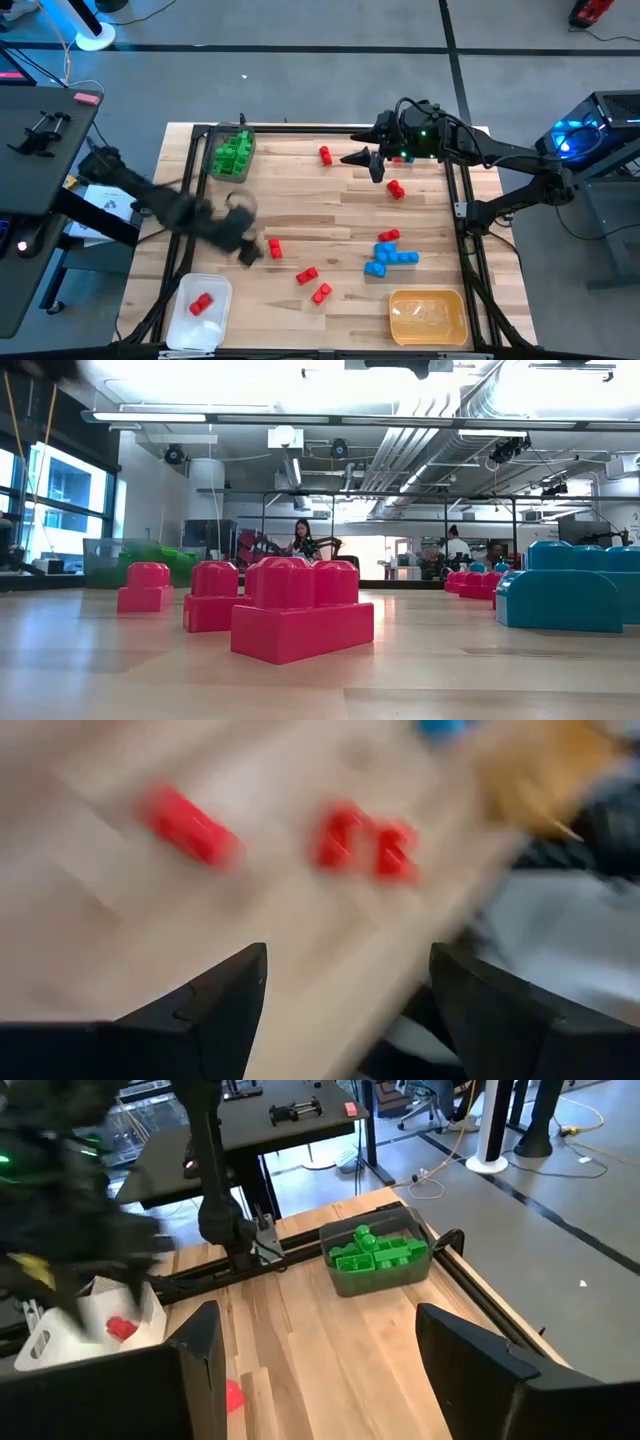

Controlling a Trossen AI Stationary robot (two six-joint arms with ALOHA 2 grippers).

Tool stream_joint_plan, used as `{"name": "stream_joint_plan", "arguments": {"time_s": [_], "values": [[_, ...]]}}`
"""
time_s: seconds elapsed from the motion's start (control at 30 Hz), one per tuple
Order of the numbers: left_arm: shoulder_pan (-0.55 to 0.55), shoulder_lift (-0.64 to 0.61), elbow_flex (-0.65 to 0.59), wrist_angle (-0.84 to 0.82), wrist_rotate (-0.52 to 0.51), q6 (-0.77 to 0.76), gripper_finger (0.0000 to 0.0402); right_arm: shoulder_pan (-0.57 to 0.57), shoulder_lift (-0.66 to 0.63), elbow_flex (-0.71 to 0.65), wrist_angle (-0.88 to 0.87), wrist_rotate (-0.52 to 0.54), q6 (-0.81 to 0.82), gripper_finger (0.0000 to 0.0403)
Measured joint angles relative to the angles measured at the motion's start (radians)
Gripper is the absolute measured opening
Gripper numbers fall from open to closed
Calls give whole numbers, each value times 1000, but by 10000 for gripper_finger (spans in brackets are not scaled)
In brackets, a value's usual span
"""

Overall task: Sort blocks
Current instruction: Put the red game piece into the white bin

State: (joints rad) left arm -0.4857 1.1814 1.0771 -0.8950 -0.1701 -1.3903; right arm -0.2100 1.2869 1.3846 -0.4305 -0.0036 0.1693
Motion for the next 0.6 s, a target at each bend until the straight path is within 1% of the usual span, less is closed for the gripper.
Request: {"name": "stream_joint_plan", "arguments": {"time_s": [0.1,0.17,0.2,0.23,0.3,0.37,0.47,0.53,0.6], "values": [[197,58,1,-74,60,173,266,1,0,0,-12,0,15,215],[283,116,-2,-94,141,299,266,3,0,0,-21,0,18,215],[302,146,-2,-80,188,392,266,3,0,0,-29,0,23,215],[303,170,-1,-63,228,497,266,3,0,0,-34,0,31,215],[278,213,-1,-38,254,739,266,3,0,0,-39,0,32,215],[247,258,0,-34,225,1017,266,2,0,0,-40,0,32,215],[232,330,0,-31,180,1368,266,1,0,0,-40,0,32,215],[242,376,0,-33,176,1553,266,1,0,0,-40,0,32,215],[262,421,0,-27,178,1686,266,1,0,0,-40,0,32,215]]}}
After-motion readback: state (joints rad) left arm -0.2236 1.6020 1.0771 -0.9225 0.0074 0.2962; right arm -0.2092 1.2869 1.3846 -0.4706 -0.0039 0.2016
